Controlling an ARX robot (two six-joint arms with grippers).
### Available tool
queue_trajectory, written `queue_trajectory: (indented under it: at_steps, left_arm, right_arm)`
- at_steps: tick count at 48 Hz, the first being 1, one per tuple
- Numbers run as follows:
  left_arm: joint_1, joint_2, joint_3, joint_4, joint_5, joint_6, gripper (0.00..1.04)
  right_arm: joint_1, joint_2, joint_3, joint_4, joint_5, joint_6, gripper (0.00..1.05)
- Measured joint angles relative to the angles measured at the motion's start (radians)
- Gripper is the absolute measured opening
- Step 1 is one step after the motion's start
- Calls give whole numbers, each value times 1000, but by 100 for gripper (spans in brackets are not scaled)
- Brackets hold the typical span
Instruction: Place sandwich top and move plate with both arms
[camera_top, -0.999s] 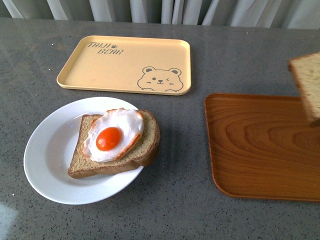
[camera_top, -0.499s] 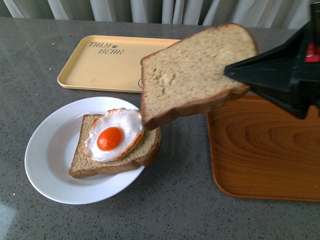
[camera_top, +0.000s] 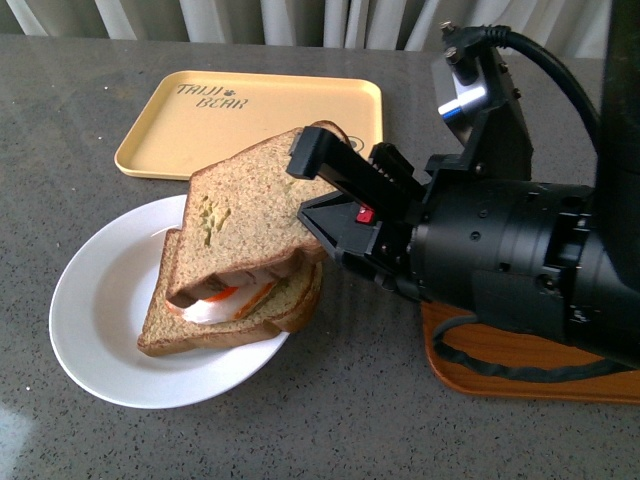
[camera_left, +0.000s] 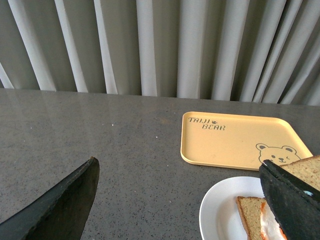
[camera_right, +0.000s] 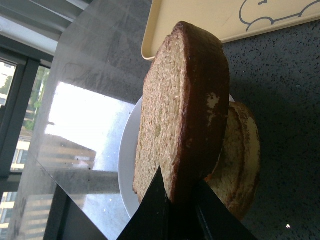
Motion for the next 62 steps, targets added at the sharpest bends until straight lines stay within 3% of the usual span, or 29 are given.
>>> queue_trajectory:
  at_steps: [30,44,56,59,62]
  left_arm:
    - [0,0,0,0,0,0,96]
    - [0,0,0,0,0,0,96]
    - [0,0,0,0,0,0,96]
    - [0,0,0,0,0,0,96]
    - [0,0,0,0,0,0,96]
  right_arm:
    - [110,168,45,77,119,46,3]
    - [109,161,33,69,126,46,43]
    - [51,51,-48,48,105,49,90]
    - [22,5,-74,32,89,49,97]
    - [-31,-73,-114,6,62,42,95]
